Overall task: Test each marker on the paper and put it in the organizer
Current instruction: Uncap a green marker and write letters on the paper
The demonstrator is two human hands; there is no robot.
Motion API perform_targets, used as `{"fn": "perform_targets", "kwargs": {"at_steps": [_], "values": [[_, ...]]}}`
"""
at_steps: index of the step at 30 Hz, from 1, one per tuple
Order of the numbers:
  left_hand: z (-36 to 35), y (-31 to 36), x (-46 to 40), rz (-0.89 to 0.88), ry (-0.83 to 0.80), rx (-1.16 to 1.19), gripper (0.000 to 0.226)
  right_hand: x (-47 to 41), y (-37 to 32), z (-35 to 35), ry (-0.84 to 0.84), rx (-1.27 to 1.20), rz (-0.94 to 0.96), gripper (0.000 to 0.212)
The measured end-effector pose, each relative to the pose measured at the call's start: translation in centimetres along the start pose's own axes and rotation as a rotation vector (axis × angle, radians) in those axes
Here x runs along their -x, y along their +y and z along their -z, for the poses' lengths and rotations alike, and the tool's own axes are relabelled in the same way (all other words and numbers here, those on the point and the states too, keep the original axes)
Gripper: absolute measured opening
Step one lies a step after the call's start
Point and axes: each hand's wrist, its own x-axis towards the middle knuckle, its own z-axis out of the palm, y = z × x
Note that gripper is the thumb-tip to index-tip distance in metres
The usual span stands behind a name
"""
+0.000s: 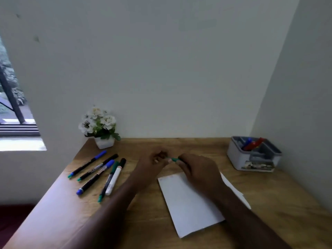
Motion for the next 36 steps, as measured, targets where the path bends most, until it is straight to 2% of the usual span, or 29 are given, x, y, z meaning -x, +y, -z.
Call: {"fn": "perform_targets", "kwargs": {"at_steps": [3, 6, 9, 11, 14, 16, 18, 19, 21, 24, 26, 30, 33, 34, 36], "values": [[0.0, 0.2, 0.0, 0.004, -0.039, -0.087, 0.013, -0.8, 0.6, -0.7, -0.092, -0.060, 0.054, 0.047], [0.1, 0.0, 0.0, -0.068, -0.111, -0.120, 0.019, -1.1, 0.5, -1.2, -0.110, -0.124, 0.103, 0.035], [0.5, -0.1, 0.1, -0.098, -0.163, -0.130, 0.022, -0.7, 0.7, -0.6, -0.051, -0.011, 0.143, 0.035], [0.6, 0.0, 0.0, -0.107, -0.197, -0.146, 0.020, -0.9, 1.1, -0.1, -0.080, 0.034, 0.117, 0.041], [0.3, -0.3, -0.1, -0.077, -0.192, -0.154, 0.013, -1.0, 1.4, 1.0, -0.121, -0.053, 0.031, 0.036], [0.3, -0.9, -0.1, -0.035, -0.147, -0.151, 0.014, -0.8, 2.2, 2.0, -0.046, -0.160, -0.015, 0.027], [0.5, -1.6, -0.2, 0.009, -0.104, -0.175, 0.015, -0.5, 3.3, 2.8, 0.036, -0.303, -0.042, 0.041], [0.7, -1.8, -0.3, 0.029, -0.097, -0.200, 0.012, -0.4, 3.7, 2.9, 0.080, -0.413, -0.066, 0.046], [0.6, -2.2, -0.3, 0.042, -0.124, -0.256, 0.009, 0.0, 3.8, 3.2, 0.144, -0.712, -0.182, 0.039], [0.2, -2.6, -0.5, 0.047, -0.171, -0.324, 0.014, 0.2, 3.1, 3.3, 0.112, -1.222, -0.368, 0.031], [0.2, -2.8, -0.6, 0.060, -0.181, -0.348, 0.016, 0.3, 3.1, 3.1, 0.056, -1.348, -0.378, 0.029], [0.3, -3.0, -0.7, 0.062, -0.218, -0.386, 0.017, 0.9, 3.1, 2.3, 0.079, -1.097, -0.265, 0.012], [0.1, -3.1, -0.6, 0.080, -0.222, -0.408, 0.014, 1.5, 2.6, 1.3, 0.030, -1.002, -0.439, 0.044], [0.0, -3.1, -0.6, 0.080, -0.219, -0.421, 0.013, 1.5, 2.4, 1.2, 0.012, -0.992, -0.519, 0.049], [-0.1, -3.0, -0.4, 0.059, -0.211, -0.460, 0.013, 1.4, 1.8, 0.9, 0.016, -0.966, -0.617, 0.044]]}}
